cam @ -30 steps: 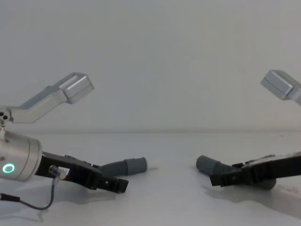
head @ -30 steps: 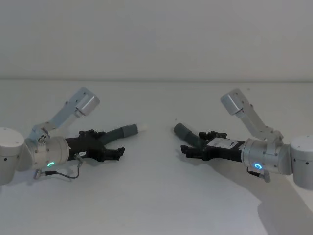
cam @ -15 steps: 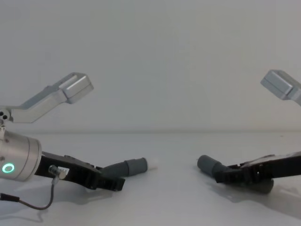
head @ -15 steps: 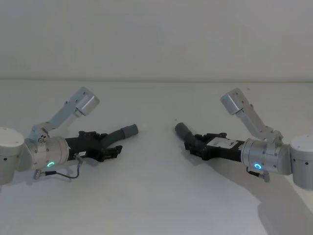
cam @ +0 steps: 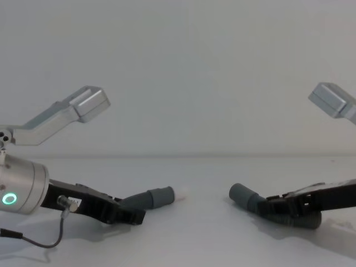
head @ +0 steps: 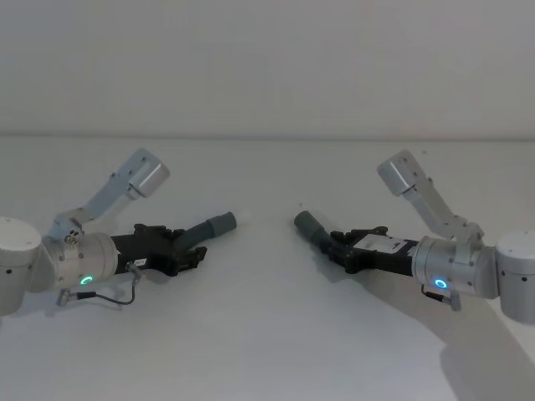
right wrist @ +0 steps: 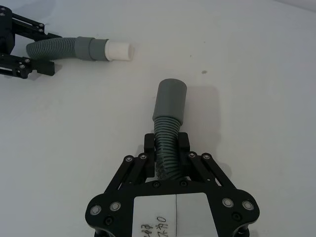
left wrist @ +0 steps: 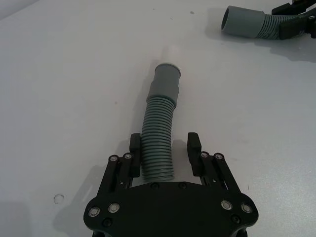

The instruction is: Use both hands to pick up one end of the pipe from the table, align the ends, and insert them.

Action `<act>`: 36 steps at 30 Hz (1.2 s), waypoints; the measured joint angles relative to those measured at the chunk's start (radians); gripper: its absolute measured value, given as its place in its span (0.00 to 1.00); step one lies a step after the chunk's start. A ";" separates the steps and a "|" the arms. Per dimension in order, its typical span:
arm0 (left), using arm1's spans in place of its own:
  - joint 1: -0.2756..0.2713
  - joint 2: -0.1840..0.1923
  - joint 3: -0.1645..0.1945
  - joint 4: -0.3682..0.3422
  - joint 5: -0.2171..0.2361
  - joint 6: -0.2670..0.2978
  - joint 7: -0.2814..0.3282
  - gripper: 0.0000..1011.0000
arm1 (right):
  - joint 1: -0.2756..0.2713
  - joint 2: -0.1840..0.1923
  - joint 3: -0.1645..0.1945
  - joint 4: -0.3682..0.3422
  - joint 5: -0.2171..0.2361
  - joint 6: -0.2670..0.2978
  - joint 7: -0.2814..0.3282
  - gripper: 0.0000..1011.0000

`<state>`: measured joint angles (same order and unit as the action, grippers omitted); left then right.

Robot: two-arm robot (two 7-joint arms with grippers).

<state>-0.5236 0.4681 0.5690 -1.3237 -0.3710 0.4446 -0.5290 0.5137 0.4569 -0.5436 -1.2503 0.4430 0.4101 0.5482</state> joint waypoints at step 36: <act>0.000 0.000 0.000 0.000 0.001 0.001 0.000 0.33 | 0.000 0.000 0.000 0.000 0.000 0.000 0.000 0.26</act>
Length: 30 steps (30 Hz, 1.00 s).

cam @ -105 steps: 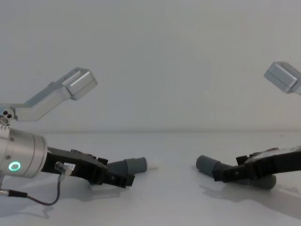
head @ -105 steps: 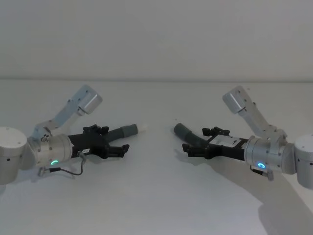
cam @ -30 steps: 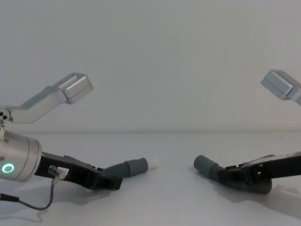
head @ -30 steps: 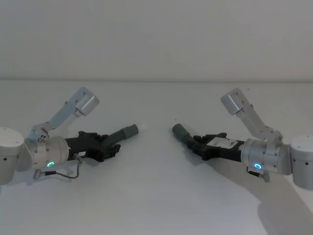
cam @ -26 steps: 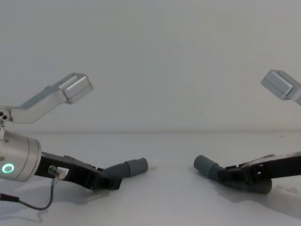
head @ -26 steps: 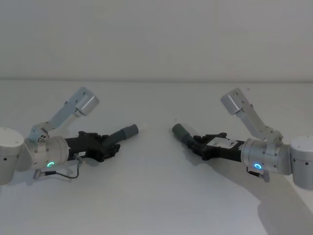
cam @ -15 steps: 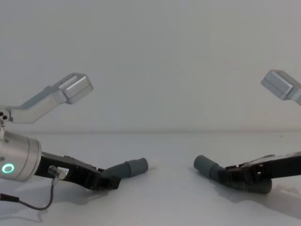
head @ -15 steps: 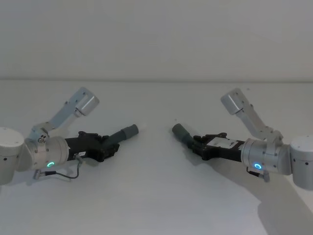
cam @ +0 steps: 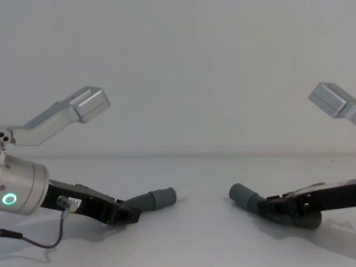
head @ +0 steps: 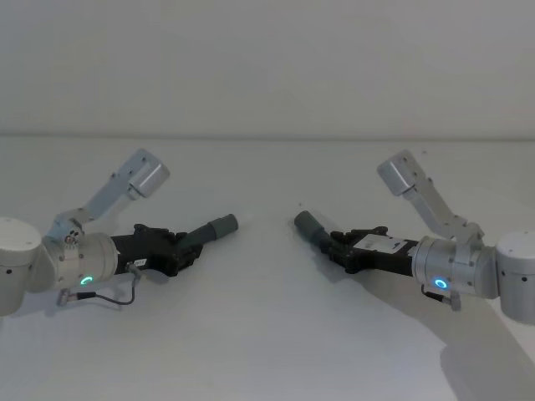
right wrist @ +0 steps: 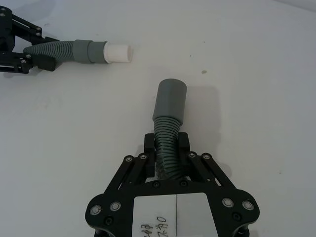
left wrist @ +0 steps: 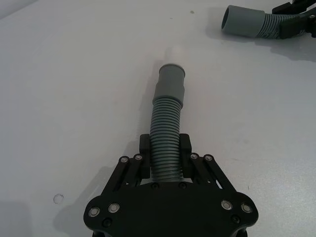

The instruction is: Use both hands to pick up one end of the pipe from the table, align the ends, and insert them.

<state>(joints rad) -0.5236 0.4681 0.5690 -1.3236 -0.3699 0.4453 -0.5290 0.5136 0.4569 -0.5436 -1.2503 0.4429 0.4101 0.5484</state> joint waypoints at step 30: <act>0.000 0.000 0.000 0.000 0.000 0.000 0.000 0.32 | 0.000 0.000 0.000 0.000 0.000 0.000 0.000 0.26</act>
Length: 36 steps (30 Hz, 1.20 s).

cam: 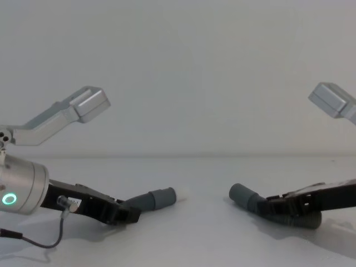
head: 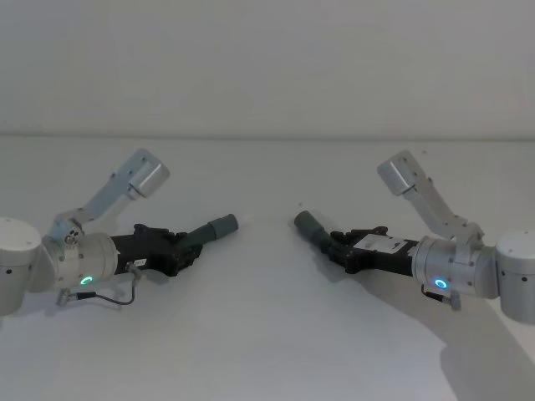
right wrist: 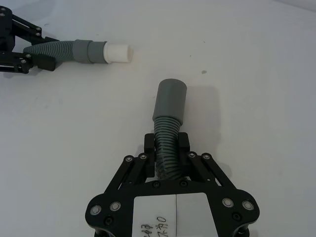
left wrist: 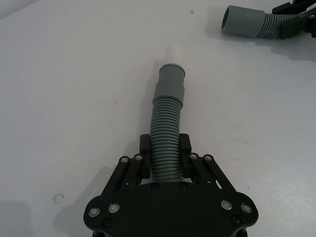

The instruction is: Use both hands to pick up one end of the pipe from the table, align the ends, and insert them.

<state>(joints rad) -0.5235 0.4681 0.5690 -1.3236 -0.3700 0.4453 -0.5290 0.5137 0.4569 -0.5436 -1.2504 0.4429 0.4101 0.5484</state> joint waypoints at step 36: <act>0.000 0.000 0.000 0.000 0.000 0.000 0.000 0.32 | 0.001 0.016 -0.020 -0.015 0.009 0.002 0.017 0.26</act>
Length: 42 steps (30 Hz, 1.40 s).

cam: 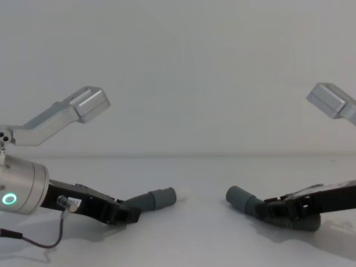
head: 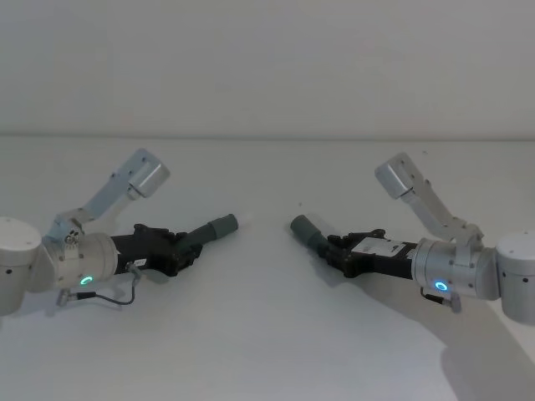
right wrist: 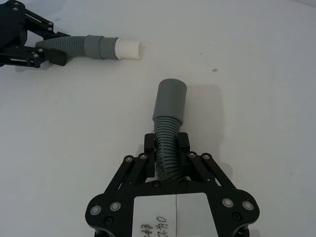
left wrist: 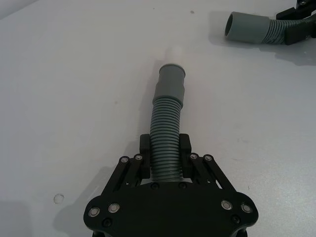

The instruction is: Use both hands to pick up one end of the pipe from the table, align the ends, and insert them.

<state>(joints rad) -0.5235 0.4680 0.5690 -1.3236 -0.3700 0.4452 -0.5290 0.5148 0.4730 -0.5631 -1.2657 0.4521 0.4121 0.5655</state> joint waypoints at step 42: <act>-0.008 -0.001 0.004 0.008 0.002 -0.005 -0.008 0.32 | 0.002 -0.001 0.000 0.002 0.004 0.001 -0.021 0.26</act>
<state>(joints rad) -0.5315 0.4673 0.5727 -1.3152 -0.3676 0.4398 -0.5373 0.5163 0.4722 -0.5632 -1.2636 0.4560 0.4128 0.5441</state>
